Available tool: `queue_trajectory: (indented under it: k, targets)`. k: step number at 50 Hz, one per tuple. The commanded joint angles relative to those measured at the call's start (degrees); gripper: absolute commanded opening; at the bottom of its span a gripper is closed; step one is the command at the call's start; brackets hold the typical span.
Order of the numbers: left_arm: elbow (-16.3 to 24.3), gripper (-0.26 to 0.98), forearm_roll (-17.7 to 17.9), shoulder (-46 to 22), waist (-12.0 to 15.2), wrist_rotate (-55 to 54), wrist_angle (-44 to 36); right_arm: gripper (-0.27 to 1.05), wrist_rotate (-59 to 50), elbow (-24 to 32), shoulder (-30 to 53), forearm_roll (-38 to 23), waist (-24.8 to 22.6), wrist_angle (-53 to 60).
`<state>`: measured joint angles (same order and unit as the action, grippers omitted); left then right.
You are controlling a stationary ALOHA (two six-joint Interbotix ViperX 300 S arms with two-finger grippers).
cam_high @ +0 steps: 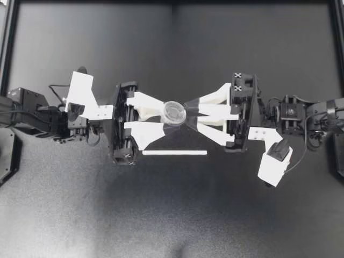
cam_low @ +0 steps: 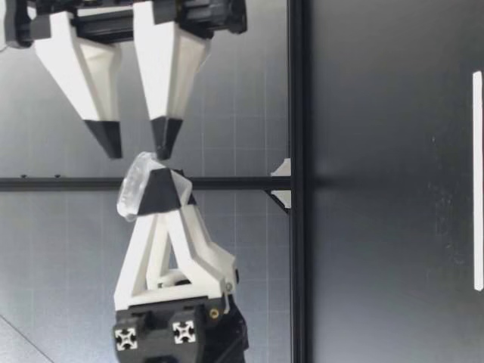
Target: Pick up the plastic cup and open its lid.
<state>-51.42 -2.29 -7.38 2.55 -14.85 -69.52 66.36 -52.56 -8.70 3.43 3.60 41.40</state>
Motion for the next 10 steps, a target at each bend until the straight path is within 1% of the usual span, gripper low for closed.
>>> queue_trajectory:
  k: [1, 10]
  targets:
    - [0.4, 0.21, -0.2, 1.1, -0.4, -0.1, 0.0, 0.51, 0.0, 1.4, -0.4, 0.4, 0.4, 1.2]
    - [0.3, 0.21, -0.3, -0.5, -0.5, -0.1, 1.2, 0.51, 0.1, 0.4, -4.1, 0.8, 0.7, 5.5]
